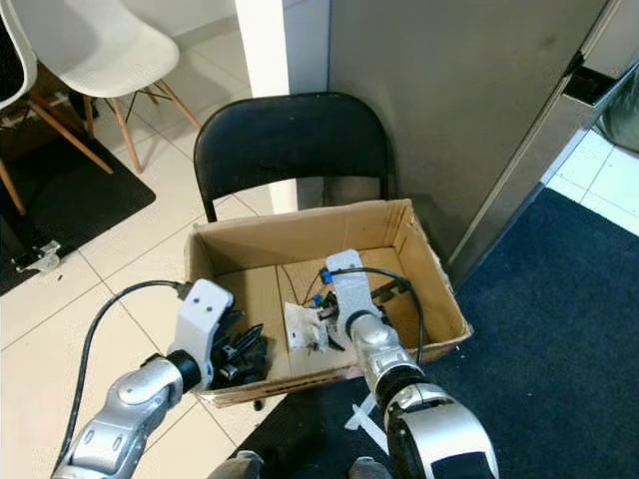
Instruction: Picking trash to rubbish bin
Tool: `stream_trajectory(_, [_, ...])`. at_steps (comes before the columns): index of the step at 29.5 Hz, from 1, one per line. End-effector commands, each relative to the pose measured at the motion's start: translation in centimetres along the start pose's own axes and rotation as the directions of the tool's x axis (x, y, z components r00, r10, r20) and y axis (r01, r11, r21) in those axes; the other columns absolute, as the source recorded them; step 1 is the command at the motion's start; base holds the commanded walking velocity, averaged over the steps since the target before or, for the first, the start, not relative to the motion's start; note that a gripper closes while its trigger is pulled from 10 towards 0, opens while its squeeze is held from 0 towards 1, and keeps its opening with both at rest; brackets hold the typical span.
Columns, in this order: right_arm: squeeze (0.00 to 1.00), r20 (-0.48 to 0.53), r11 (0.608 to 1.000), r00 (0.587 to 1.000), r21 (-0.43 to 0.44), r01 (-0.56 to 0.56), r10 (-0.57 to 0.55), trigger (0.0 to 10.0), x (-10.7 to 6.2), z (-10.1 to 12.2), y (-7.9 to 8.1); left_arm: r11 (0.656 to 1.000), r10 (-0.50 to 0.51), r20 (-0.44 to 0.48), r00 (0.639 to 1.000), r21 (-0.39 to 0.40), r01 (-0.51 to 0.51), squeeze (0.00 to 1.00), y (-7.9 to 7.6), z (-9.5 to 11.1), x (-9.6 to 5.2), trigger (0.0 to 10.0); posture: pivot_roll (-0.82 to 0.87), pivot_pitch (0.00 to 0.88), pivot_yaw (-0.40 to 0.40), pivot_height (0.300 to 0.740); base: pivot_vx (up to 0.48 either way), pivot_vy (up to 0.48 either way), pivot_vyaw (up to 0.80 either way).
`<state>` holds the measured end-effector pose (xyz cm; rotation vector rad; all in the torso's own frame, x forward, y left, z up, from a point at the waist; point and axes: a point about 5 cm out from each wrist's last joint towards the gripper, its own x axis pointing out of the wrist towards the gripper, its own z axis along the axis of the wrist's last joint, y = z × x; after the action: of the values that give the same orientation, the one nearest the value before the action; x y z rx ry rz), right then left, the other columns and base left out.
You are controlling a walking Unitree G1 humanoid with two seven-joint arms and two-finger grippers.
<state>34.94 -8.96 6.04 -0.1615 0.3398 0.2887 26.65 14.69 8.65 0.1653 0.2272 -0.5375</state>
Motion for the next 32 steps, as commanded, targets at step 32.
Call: stream_trajectory(32, [0.00, -0.004, 0.999, 1.000, 0.034, 0.009, -0.009, 10.0, 0.0, -0.2, -0.1, 0.996, -0.094, 0.116, 0.989, 0.010, 0.094, 0.00, 0.1, 2.0, -0.7, 10.0, 0.08, 0.262, -0.016, 0.740, 0.000, 0.000, 0.00])
